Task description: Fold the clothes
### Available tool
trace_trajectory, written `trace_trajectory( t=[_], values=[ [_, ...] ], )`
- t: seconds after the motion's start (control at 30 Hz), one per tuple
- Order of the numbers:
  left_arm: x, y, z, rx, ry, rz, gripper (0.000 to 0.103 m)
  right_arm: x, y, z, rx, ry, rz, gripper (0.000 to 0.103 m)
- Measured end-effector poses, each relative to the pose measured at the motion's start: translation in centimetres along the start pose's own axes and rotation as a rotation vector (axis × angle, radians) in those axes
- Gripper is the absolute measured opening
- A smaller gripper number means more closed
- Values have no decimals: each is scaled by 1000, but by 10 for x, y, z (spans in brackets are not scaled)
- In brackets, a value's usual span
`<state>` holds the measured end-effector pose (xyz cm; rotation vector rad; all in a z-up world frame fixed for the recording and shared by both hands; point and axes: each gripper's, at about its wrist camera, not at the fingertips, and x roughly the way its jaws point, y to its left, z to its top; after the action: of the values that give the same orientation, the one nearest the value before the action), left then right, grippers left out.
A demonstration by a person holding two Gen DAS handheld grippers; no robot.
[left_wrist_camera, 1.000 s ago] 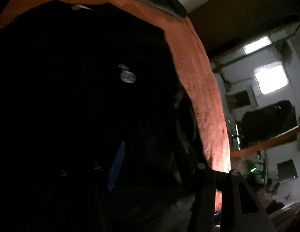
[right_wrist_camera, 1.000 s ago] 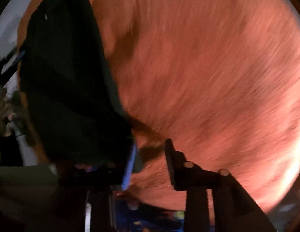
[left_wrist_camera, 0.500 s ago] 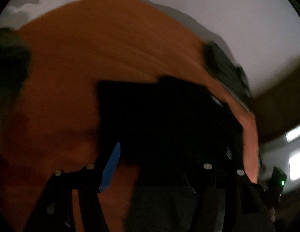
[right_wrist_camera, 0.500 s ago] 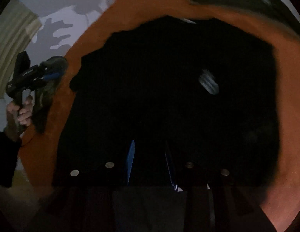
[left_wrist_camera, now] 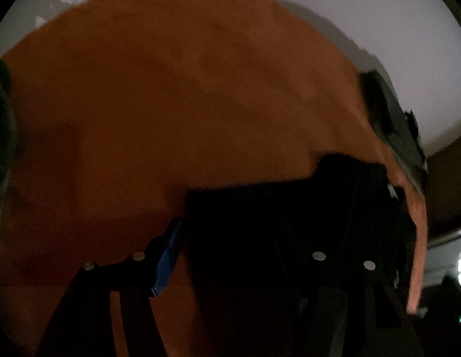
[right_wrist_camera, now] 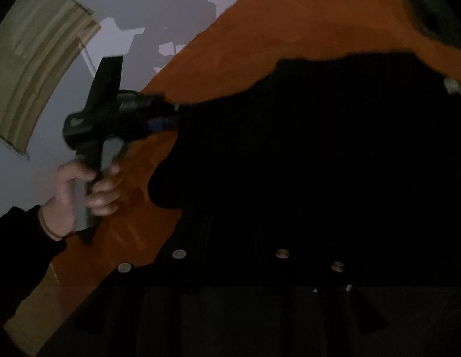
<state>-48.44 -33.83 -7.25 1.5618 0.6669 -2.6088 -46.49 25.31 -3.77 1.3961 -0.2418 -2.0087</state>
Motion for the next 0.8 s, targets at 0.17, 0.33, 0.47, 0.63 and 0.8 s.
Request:
trace_trajectory(
  t=[0.17,0.33,0.47,0.63,0.8],
  values=[
    [-32,10,-10,-45,-179,36,3,-8,-28,-26,142,30,9,22],
    [-19,32,-12,-110,-124,47,4,-17,-47,-31,187,28,3,22],
    [-23,36,-16,-131,-133,25,4,-20,-45,-31,183,21,0,22],
    [-52,-2,-17,-96,-168,-35,4,-16,-39,-36,186,17,-8,22],
    [-79,-110,-33,123,-144,-175,4,-32,-46,-46,203,-5,-16,22]
  ],
)
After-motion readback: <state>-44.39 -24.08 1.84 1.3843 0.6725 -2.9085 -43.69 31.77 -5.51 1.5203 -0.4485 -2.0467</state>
